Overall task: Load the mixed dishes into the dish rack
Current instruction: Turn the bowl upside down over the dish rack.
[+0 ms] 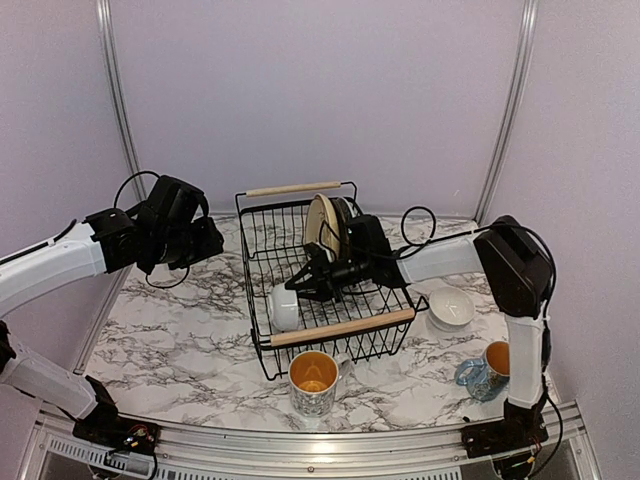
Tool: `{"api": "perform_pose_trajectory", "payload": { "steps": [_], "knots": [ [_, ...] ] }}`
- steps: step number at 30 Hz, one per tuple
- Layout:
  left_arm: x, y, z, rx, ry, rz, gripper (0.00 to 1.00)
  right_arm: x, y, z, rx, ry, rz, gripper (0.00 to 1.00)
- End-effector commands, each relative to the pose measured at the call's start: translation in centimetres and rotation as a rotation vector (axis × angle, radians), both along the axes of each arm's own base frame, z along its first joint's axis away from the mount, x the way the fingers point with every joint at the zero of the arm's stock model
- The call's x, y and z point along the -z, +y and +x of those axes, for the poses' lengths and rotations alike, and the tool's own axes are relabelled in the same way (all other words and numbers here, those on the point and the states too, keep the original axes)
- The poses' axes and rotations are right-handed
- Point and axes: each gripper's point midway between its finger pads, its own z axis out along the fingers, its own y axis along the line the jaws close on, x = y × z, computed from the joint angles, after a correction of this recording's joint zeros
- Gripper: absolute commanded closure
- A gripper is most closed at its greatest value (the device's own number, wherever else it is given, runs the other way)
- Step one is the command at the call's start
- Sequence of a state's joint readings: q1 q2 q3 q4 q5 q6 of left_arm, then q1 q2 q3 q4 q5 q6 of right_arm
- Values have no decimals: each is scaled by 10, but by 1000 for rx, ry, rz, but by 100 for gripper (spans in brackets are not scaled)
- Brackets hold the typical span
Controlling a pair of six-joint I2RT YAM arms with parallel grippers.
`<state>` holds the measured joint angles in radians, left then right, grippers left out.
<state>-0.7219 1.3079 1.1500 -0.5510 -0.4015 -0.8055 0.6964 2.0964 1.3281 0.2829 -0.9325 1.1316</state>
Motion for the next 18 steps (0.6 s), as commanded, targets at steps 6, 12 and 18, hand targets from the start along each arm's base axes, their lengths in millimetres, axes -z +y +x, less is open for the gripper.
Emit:
{"api": "perform_pose_trajectory", "payload": {
  "steps": [6, 12, 18],
  "knots": [
    [-9, -9, 3, 9, -17, -21, 49, 42, -38, 14, 77, -34, -271, 73],
    [-8, -9, 2, 11, -18, -22, 49, 42, -44, 9, 76, -46, -304, 69],
    [-5, -15, 3, 25, -14, -30, 49, 38, -32, -3, 40, -50, -270, 68]
  ]
}}
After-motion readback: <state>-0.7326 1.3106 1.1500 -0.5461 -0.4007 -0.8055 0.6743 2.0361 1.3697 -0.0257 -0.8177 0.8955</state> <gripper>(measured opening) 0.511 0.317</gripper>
